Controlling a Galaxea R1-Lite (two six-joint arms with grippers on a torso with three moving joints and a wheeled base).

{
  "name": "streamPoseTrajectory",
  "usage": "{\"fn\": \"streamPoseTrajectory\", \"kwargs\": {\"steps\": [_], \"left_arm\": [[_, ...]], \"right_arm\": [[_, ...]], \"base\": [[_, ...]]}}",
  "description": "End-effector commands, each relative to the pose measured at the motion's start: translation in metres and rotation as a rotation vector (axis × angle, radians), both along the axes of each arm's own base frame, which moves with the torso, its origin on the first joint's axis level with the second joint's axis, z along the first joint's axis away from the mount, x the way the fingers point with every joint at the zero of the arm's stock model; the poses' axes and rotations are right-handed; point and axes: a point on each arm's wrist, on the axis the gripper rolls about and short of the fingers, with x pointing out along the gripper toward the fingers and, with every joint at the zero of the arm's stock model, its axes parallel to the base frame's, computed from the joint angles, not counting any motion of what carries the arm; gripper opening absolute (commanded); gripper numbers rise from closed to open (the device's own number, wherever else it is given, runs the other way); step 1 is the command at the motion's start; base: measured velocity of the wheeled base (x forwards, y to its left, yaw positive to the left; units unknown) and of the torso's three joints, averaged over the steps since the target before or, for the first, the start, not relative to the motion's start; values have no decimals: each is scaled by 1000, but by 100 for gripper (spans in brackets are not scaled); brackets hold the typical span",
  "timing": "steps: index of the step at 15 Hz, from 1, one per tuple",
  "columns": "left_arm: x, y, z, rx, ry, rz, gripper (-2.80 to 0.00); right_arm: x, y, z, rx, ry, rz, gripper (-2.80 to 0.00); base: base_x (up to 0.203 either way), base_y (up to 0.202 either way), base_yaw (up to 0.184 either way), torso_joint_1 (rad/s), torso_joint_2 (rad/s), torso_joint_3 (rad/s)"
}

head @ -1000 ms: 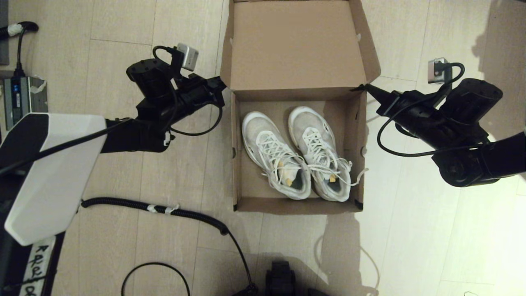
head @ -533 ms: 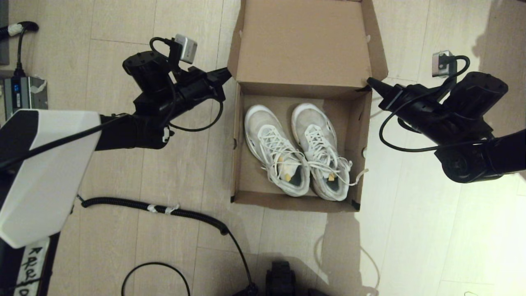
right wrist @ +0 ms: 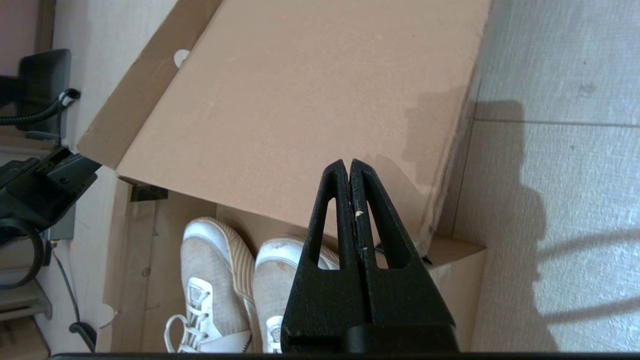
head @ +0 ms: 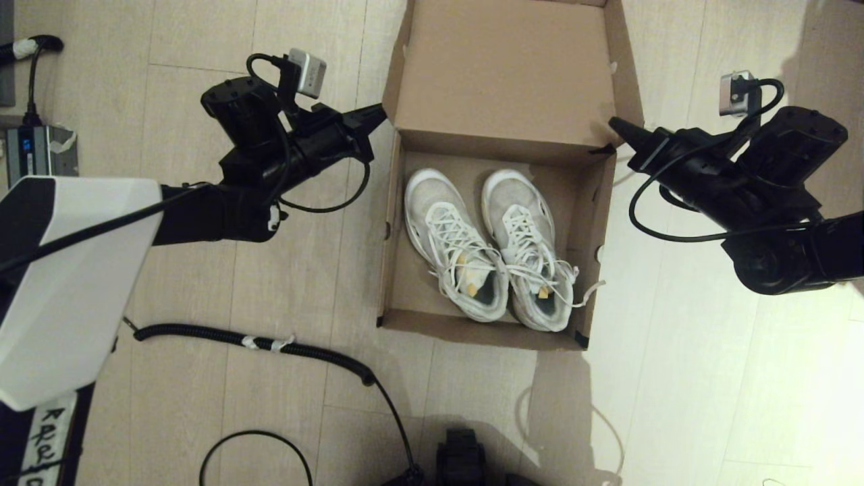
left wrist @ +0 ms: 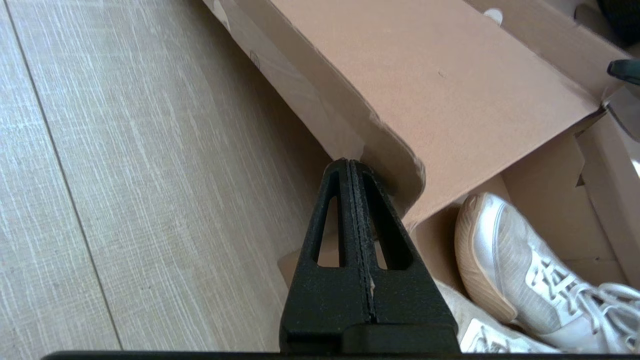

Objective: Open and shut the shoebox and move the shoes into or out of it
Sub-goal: Close the shoe box

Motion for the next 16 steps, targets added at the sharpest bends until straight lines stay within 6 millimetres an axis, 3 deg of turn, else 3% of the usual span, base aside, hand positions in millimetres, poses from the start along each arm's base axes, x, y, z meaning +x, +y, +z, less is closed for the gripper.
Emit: {"fn": "streamPoseTrajectory", "kwargs": {"steps": [1, 5, 8, 10, 12, 16], "left_arm": [[-2, 1, 4, -4, -10, -4, -280], [0, 0, 0, -2, -5, -2, -280], [-1, -4, -1, 1, -2, -13, -280], [0, -10, -5, 7, 2, -22, -280], [0, -12, -7, 10, 3, -26, -280], [4, -16, -14, 14, 17, -29, -280]], "right_arm": [[-2, 0, 5, 2, -15, 4, -280], [-5, -11, 12, -2, -29, -39, -280], [-16, -59, 28, -90, -53, -200, -280], [-19, -76, 23, -178, -52, -279, -280], [-18, -75, 13, -191, -26, -273, -280], [1, -48, -5, -158, 28, -190, -280]], "base": [[0, 0, 0, 0, 0, 0], [0, 0, 0, 0, 0, 0], [0, 0, 0, 0, 0, 0], [0, 0, 0, 0, 0, 0], [0, 0, 0, 0, 0, 0], [0, 0, 0, 0, 0, 0]]}}
